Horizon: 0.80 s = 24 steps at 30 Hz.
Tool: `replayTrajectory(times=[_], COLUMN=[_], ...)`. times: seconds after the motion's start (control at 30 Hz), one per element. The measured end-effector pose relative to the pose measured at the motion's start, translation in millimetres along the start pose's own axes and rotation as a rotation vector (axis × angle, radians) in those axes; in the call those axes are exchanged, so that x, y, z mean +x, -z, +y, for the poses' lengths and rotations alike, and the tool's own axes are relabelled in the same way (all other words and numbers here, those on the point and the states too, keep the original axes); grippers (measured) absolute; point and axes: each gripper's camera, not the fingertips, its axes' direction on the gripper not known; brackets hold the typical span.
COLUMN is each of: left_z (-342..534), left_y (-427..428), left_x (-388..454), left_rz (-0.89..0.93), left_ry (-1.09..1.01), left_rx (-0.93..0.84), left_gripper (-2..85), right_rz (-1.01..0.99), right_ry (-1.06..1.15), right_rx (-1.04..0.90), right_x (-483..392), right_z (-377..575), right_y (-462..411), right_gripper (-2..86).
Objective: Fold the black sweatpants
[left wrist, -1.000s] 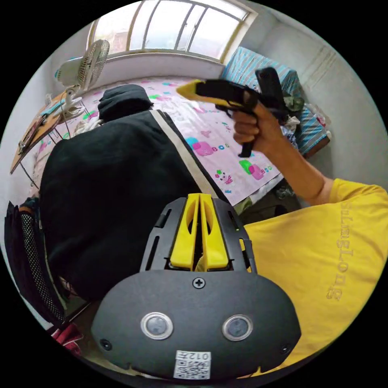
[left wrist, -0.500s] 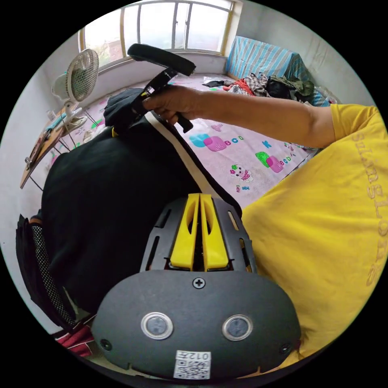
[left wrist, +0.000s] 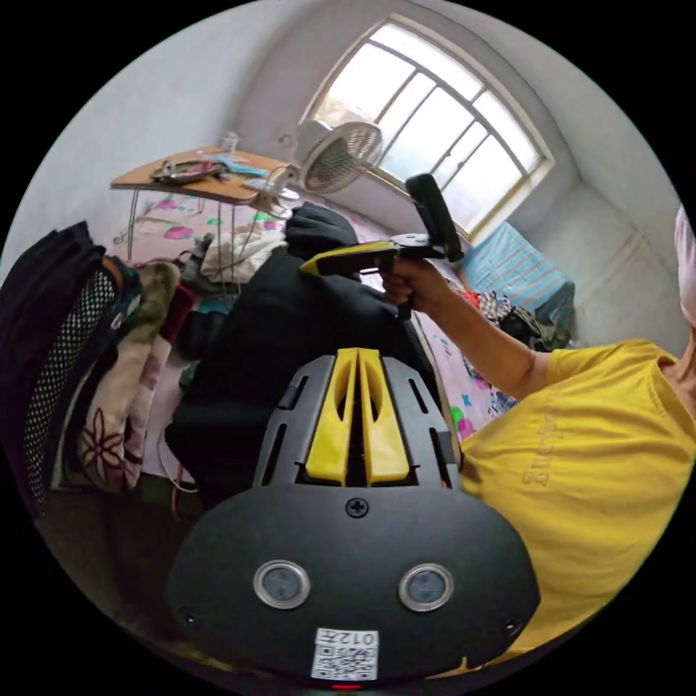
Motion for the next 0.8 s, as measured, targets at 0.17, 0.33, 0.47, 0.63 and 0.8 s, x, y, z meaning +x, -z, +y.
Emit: replayTrajectory(times=[0.17,0.33,0.47,0.63,0.8], left_z=[13.7,0.4,-7.0,3.4,4.4], left_y=[-17.1,-10.6,18.7,4.4,-5.4], left_x=[-24.1,-42.7,-56.1,-89.6,-107.2], left_rz=[-0.059,0.004,0.062,0.057,0.223], left_ry=[-0.019,-0.033,-0.034,0.062,0.106], left_rx=[-0.016,-0.058,0.004,-0.075,-0.093], left_gripper=[0.4,0.4,0.4,0.4,0.4], right_rz=[-0.017,0.055,0.097,0.017,-0.047], right_ry=[-0.023,0.005,0.012,-0.068,-0.242], right_rx=[-0.093,-0.117,-0.034,0.009,0.039], right_x=[10.1,-2.2,-25.1,-54.7,-46.0], right_z=[-26.1,-42.6,-22.8,37.7,75.4], right_y=[-24.1,-22.3,23.6,77.1,80.4], right_gripper=[0.6,0.6,0.6,0.6,0.6])
